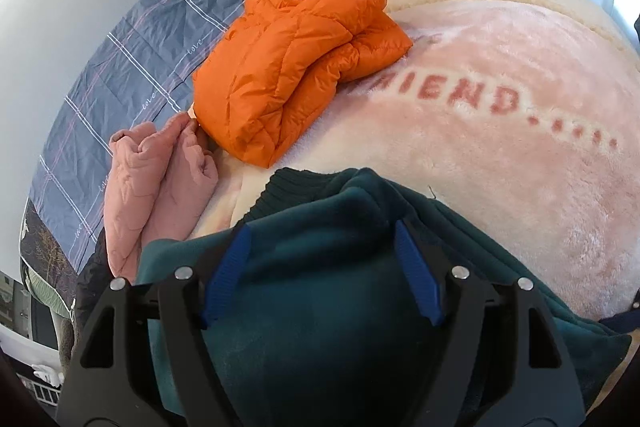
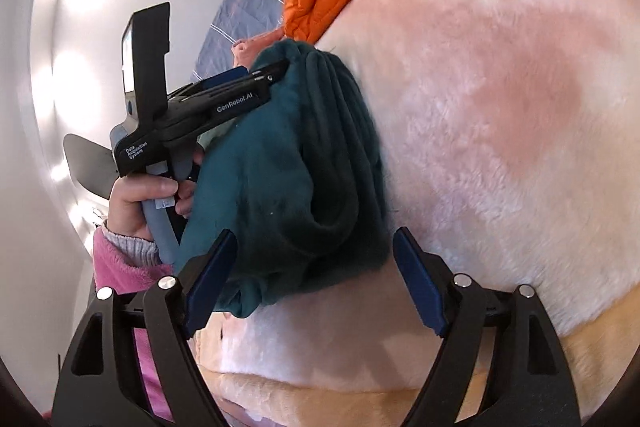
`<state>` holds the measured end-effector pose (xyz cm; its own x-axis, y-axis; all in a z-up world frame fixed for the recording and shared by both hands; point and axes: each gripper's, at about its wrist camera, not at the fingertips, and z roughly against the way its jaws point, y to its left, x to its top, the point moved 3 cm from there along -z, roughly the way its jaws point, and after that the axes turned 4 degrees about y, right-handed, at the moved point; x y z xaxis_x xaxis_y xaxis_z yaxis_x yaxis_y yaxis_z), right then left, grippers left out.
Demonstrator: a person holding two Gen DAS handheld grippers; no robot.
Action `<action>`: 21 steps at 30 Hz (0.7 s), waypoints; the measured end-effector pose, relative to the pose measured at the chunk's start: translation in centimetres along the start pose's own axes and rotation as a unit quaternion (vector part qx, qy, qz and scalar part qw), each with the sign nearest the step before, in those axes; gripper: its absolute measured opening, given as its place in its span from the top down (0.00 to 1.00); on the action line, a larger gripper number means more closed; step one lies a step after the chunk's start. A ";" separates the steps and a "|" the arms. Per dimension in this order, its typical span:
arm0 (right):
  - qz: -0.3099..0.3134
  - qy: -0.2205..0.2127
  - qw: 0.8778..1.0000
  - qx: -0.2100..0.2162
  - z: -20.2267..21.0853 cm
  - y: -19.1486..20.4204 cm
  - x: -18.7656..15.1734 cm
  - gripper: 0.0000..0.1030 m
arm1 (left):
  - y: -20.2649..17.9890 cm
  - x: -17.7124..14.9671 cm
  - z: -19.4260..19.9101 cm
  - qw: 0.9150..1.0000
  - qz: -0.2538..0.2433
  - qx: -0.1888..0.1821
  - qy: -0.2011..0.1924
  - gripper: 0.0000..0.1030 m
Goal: Fold large clothes
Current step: 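Grip the green bundle with both tools and lift it off the blanket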
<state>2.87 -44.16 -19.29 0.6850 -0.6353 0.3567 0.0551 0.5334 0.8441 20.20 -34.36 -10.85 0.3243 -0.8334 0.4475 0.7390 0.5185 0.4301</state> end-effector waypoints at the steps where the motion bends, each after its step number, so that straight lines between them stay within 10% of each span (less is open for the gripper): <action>1: -0.004 0.001 1.000 0.003 -0.2 -0.1 0.2 0.15 | 0.0 0.0 0.0 1.000 0.000 0.000 -0.001 0.27; 11: -0.011 0.042 0.999 -0.009 -5.5 0.2 2.9 0.09 | 0.9 -0.3 0.3 0.999 0.020 -0.030 -0.005 0.27; 21: 0.068 -0.025 0.996 -0.047 -6.4 1.2 1.7 0.22 | 1.1 -0.5 0.6 0.999 0.024 -0.036 -0.009 0.27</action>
<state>8.75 -40.99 -20.30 0.6539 -0.5791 0.4869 0.0336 0.6651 0.7460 20.47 -33.23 -10.14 0.3489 -0.8043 0.4810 0.7643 0.5412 0.3506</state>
